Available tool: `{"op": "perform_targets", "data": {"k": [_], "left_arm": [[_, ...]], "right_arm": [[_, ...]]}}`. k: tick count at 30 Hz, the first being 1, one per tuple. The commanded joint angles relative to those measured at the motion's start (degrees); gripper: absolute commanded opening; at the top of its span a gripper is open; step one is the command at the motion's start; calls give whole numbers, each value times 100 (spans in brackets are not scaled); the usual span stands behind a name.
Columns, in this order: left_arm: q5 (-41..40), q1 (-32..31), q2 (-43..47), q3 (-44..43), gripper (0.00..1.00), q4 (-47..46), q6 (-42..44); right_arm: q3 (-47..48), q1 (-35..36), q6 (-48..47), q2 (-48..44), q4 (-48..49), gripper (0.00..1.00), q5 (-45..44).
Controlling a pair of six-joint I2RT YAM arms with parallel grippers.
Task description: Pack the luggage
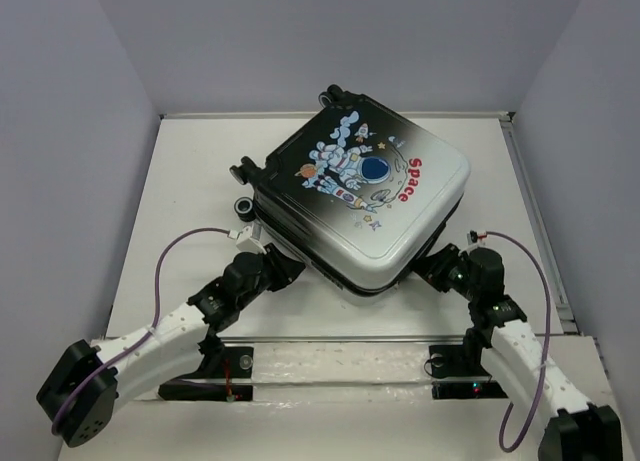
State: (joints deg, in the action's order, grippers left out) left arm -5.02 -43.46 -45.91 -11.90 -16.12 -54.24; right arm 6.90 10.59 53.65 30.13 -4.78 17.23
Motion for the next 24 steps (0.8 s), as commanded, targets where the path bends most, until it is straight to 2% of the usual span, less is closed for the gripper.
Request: {"op": "perform_targets", "data": {"k": [1, 2, 5, 11, 15, 20, 24], "left_arm": [[-166, -48, -41, 118, 35, -515, -8], [-166, -66, -67, 109, 35, -541, -25], [-193, -145, -111, 100, 35, -603, -69], [-316, -233, -216, 30, 35, -734, -61], [-333, -250, -462, -23, 35, -963, -34], [-290, -277, -612, -84, 35, -1157, -25], [-272, -417, -577, -163, 35, -1201, 27]], "right_arm": [[171, 48, -671, 1712, 2417, 18, 130], [320, 48, -741, 2064, 3125, 18, 349], [767, 48, -987, 3339, 4140, 17, 726], [1647, 48, -1216, 4815, 4810, 18, 1149], [2201, 48, -1452, 5370, 4987, 26, 1467], [2203, 48, -2041, 5179, 4828, 40, 1773], [1509, 48, -2376, 4232, 4232, 54, 1618]]}}
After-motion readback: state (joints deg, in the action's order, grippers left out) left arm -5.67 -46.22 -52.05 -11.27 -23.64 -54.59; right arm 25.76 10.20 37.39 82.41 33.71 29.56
